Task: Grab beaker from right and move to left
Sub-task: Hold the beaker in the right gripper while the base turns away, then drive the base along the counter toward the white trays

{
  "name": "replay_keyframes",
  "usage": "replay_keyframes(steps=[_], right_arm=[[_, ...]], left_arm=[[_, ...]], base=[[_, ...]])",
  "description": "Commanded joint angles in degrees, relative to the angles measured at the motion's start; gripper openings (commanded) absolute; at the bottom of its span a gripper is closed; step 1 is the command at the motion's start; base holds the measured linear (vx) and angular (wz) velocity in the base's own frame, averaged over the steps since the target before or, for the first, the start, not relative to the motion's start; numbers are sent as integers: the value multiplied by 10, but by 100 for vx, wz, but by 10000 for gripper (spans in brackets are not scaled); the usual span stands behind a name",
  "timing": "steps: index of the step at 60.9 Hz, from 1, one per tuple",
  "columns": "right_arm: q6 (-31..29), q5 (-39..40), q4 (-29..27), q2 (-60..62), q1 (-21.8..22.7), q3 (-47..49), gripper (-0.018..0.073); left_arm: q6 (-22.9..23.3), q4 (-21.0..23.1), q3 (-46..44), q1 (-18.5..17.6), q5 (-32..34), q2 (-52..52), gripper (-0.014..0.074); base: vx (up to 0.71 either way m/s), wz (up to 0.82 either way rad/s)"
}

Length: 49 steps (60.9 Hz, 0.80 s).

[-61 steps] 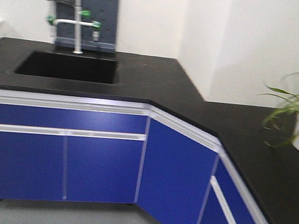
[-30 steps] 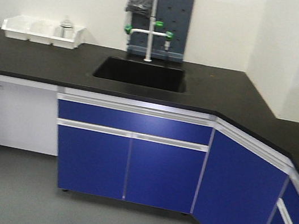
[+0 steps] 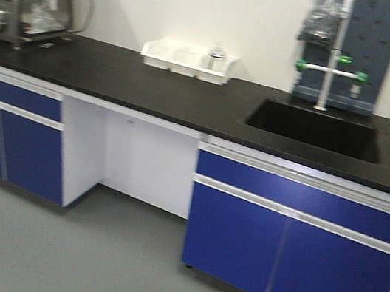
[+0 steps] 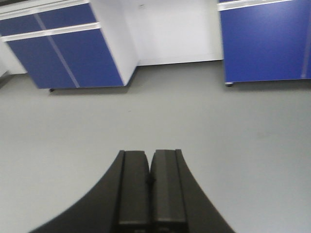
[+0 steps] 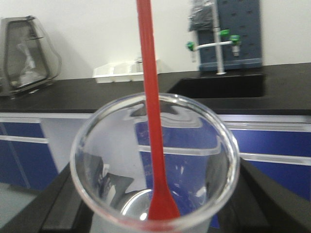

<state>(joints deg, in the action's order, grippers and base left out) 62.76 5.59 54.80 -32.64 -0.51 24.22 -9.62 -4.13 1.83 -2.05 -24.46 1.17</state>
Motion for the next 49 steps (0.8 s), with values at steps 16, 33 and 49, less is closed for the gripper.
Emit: replay_keyframes(steps=[16, 33, 49], right_arm=[[0, 27, 2, 0, 1, 22, -3], [0, 27, 2, 0, 1, 22, -3], [0, 28, 2, 0, 1, 22, -3]], left_arm=[[1, 0, 11, -4, 44, 4, -6], [1, 0, 11, -4, 44, 4, -6], [1, 0, 11, -4, 44, 4, -6]], base=[[22, 53], [33, 32], [40, 16]])
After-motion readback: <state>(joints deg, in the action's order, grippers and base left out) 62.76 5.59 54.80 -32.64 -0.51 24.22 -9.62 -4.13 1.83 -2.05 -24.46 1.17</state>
